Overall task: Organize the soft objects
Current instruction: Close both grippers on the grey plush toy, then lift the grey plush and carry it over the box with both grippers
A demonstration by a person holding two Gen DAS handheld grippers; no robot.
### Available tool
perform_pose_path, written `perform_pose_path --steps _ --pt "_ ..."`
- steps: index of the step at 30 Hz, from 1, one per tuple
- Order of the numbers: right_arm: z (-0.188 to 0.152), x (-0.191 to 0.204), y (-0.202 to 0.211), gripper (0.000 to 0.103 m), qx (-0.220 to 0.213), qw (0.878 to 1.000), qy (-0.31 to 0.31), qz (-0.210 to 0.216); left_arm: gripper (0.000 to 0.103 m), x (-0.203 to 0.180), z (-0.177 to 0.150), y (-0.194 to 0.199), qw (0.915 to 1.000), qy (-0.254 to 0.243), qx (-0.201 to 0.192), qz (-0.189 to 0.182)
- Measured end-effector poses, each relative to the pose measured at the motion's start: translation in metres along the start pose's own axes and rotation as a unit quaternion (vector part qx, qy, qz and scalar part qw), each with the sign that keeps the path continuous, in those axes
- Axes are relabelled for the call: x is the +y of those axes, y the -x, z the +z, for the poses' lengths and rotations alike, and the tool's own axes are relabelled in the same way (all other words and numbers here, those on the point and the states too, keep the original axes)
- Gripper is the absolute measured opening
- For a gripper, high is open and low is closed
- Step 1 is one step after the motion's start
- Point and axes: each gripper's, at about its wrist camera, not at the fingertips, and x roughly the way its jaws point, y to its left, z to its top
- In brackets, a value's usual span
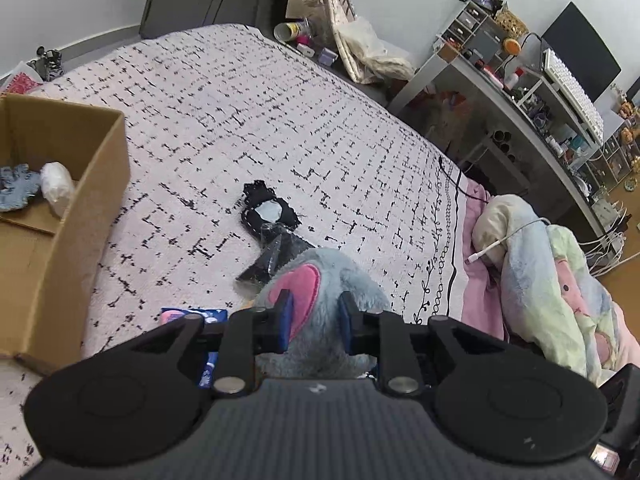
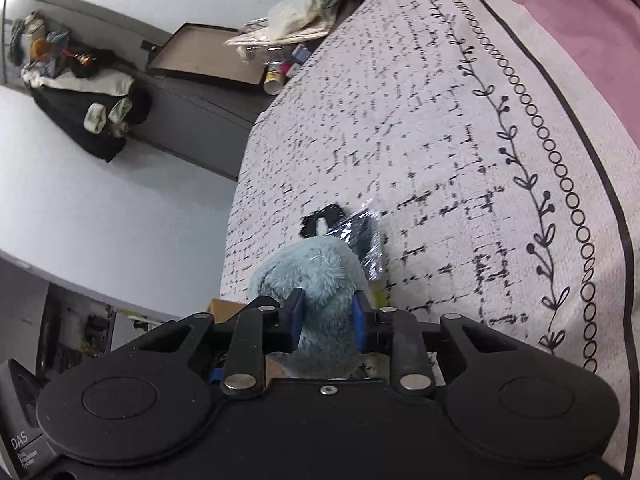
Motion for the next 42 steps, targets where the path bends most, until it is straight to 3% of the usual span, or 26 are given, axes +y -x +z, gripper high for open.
perform_pose_path --steps 20,42 --pt "-0.020 0.058 0.033 0.024 -0.022 0.997 0.076 0.027 0.023 0.010 0.007 0.070 0.9986 0.014 -0.048 -0.019" --pt "-0.052 0.109 0.037 0.023 -0.036 0.990 0.132 0.010 0.023 0.045 0.013 0.109 0.9957 0.044 -0.069 -0.042"
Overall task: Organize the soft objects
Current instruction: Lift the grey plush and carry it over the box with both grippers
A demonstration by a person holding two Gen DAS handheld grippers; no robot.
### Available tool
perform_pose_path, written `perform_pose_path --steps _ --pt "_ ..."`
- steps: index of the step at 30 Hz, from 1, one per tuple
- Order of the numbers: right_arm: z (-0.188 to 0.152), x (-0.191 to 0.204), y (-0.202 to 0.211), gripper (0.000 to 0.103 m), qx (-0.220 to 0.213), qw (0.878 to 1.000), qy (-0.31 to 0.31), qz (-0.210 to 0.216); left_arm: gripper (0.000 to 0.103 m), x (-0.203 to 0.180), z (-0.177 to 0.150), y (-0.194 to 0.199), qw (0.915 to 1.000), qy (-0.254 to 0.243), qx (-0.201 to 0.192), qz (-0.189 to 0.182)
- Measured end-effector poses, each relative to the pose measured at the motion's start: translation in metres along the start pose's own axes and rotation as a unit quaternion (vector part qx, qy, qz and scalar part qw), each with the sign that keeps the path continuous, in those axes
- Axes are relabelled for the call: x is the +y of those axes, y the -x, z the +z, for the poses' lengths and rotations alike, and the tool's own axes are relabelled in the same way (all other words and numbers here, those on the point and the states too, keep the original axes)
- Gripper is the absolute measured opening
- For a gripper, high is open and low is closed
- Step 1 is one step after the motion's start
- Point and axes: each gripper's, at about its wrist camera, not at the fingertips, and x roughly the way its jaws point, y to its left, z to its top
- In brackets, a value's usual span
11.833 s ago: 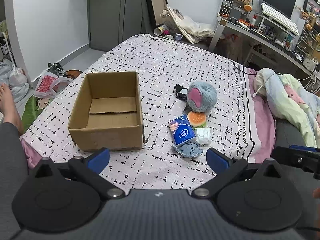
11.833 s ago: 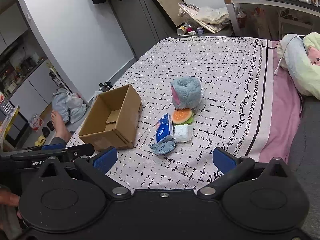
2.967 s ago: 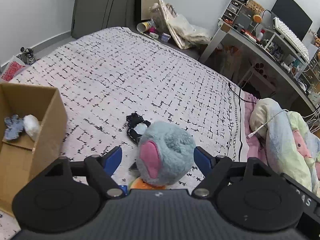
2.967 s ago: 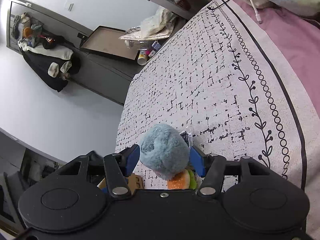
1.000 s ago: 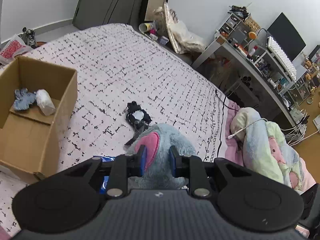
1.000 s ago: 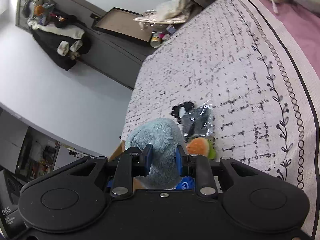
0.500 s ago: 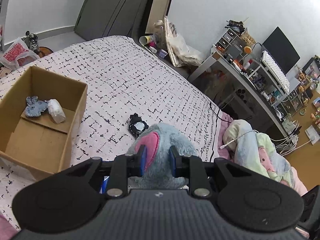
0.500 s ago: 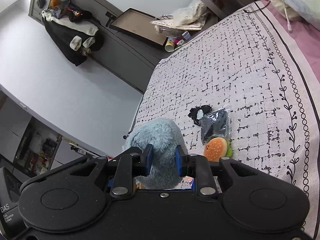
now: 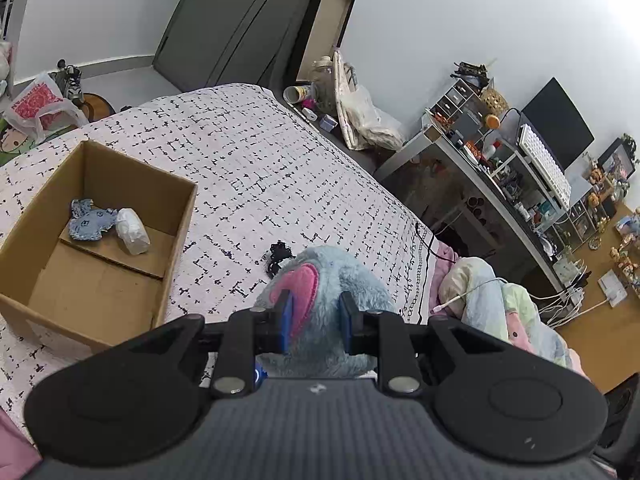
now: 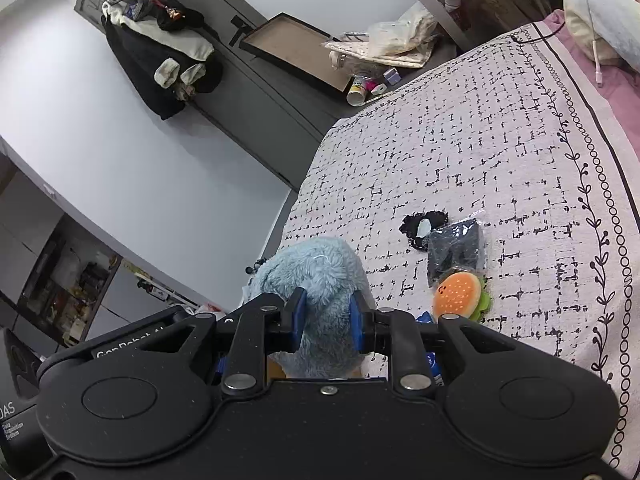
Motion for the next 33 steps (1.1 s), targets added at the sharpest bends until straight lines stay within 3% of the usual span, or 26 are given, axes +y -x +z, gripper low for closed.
perform_pose_path --steps 18,33 --pt "-0.018 0.039 -0.016 0.023 -0.012 0.999 0.038 -0.022 0.023 0.038 0.016 0.009 0.9995 0.024 -0.003 -0.022" --pt "-0.040 0.067 -0.049 0.023 0.004 0.997 0.069 -0.041 0.023 0.083 0.026 0.008 0.9995 0.019 -0.001 -0.026"
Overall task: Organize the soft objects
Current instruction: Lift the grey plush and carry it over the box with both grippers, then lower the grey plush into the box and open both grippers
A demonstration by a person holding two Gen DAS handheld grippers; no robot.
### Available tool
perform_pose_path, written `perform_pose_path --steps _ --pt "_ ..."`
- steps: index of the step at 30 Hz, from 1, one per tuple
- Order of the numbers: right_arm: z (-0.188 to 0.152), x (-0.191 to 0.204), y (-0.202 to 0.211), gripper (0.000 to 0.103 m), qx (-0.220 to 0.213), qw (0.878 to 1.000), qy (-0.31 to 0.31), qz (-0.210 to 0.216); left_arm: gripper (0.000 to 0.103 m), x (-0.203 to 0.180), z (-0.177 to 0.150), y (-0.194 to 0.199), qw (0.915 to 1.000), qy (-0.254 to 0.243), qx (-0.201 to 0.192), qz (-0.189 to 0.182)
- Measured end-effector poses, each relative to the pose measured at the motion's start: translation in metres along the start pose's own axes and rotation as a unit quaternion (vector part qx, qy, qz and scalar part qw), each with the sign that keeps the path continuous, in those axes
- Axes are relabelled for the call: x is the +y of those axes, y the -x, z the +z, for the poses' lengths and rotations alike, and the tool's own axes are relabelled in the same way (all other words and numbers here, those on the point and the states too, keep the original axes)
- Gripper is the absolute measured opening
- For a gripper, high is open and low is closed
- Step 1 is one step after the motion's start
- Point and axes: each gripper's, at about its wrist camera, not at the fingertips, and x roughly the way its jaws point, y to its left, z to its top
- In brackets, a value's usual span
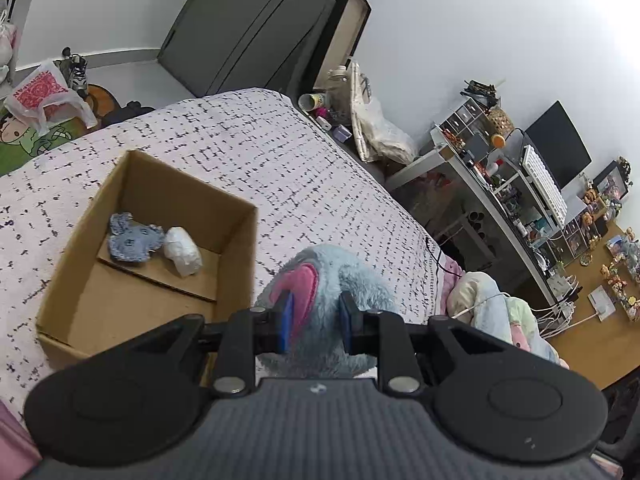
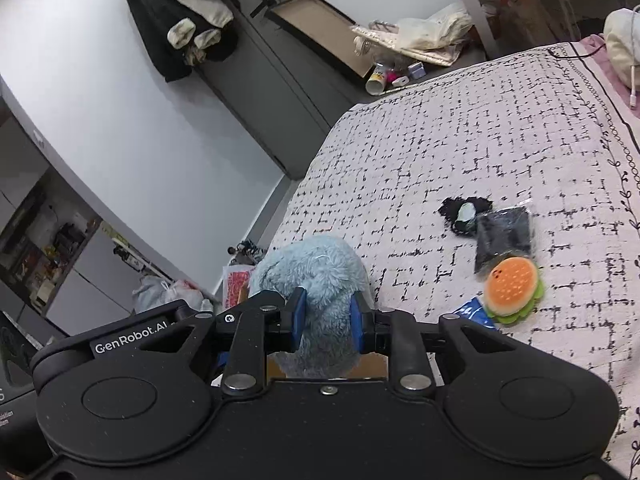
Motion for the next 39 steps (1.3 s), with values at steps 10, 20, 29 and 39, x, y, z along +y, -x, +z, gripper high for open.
perform_pose_path --steps 10,20,29,39 --pt "-0.014 0.029 -0.025 0.023 0.012 0.999 0.035 0.000 0.023 0.044 0.009 0.005 0.9994 0.031 -0.014 -0.007" --pt "-0.037 0.057 -0.063 0.023 0.043 0.997 0.067 -0.014 0.023 0.092 0.016 0.003 0.9985 0.053 -0.013 0.012" --pt "-0.045 0.069 -0.083 0.023 0.055 0.995 0.076 -0.014 0.023 0.118 0.020 0.001 0.9970 0.074 -0.012 0.019" --pt "-0.052 0.064 -0.096 0.049 0.059 0.997 0.046 -0.004 0.024 0.131 0.021 0.004 0.9925 0.093 -0.034 0.071"
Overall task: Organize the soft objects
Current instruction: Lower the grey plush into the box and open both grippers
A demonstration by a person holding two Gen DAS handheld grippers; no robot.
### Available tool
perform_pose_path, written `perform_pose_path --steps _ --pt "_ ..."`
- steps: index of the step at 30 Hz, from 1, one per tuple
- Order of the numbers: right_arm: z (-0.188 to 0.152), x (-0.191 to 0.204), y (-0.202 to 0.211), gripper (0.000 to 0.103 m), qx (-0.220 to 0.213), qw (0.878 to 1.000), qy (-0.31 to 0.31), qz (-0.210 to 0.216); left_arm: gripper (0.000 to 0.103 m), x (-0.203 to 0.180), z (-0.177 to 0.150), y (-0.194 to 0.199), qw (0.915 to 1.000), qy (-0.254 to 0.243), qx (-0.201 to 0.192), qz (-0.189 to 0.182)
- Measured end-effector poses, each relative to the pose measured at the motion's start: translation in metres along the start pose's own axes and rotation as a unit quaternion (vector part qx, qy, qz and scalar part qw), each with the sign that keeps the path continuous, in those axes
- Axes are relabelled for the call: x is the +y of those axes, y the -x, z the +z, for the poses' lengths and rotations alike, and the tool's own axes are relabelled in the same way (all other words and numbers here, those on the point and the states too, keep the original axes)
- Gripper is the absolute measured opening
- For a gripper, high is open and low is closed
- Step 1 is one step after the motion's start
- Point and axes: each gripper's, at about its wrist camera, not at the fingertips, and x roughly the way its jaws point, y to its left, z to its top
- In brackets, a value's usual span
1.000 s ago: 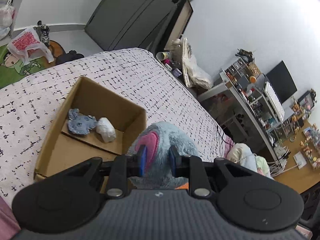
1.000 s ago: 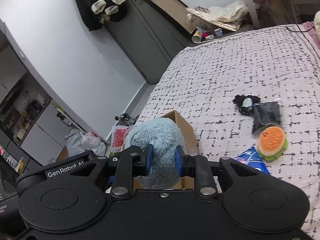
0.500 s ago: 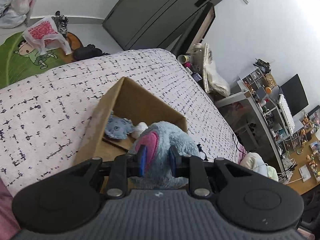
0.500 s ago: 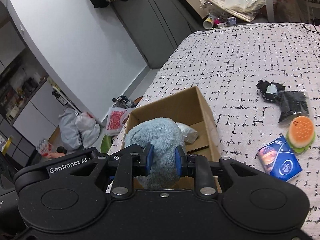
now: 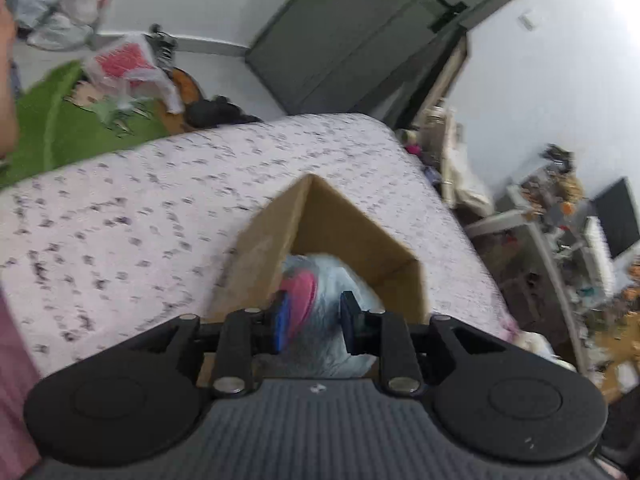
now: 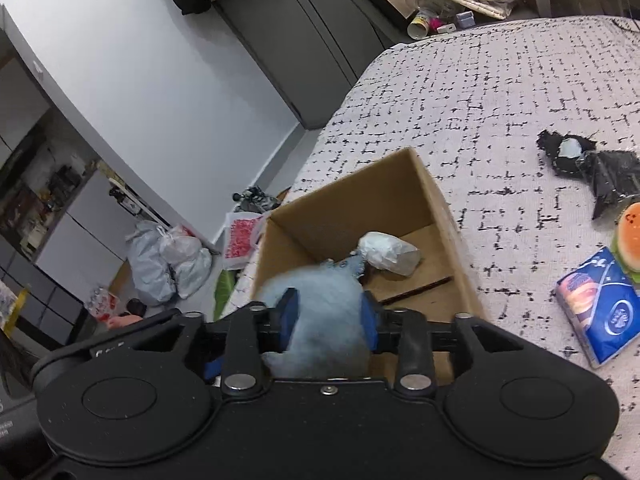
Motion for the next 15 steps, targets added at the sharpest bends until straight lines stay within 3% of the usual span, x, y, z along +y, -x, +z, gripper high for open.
perform_pose_path --steps 3,6,11,14,15 --pt "0.001 -0.004 0.008 0.066 -0.009 1.000 -0.008 -0.007 0.028 -0.006 0.000 0.007 0.9998 -0.016 -0.008 0.004" --pt "0.007 -0.016 0.018 0.072 -0.012 0.999 -0.042 0.000 0.038 -0.013 -0.003 0.013 0.9993 -0.032 -0.014 0.010" --pt "0.014 -0.026 0.038 0.081 -0.025 0.999 -0.045 -0.008 0.051 -0.021 -0.006 0.018 0.9981 -0.044 -0.009 0.041" --pt "0.019 -0.034 0.050 0.084 -0.028 0.998 -0.048 -0.010 0.063 -0.031 -0.007 0.020 0.9968 -0.048 -0.008 0.064" --pt "0.020 -0.036 0.054 0.086 -0.027 0.998 -0.047 -0.018 0.071 -0.036 -0.008 0.021 0.9962 -0.050 -0.010 0.071"
